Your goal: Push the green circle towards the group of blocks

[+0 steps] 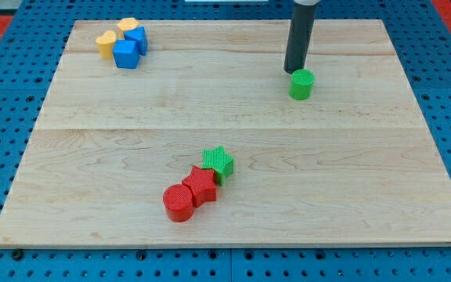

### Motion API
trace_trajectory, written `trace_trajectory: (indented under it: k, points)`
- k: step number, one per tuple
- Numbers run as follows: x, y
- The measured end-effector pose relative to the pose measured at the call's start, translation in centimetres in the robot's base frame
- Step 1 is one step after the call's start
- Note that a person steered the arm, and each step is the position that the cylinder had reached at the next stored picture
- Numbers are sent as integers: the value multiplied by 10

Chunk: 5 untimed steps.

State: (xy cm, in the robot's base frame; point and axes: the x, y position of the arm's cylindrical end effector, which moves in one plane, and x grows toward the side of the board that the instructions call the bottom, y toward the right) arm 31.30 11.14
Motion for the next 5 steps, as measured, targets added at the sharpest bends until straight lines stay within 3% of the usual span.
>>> trace_trajectory:
  k: [2,3,4,5]
  points:
    - [13,26]
    - [62,9]
    - [78,-24]
    - [120,-76]
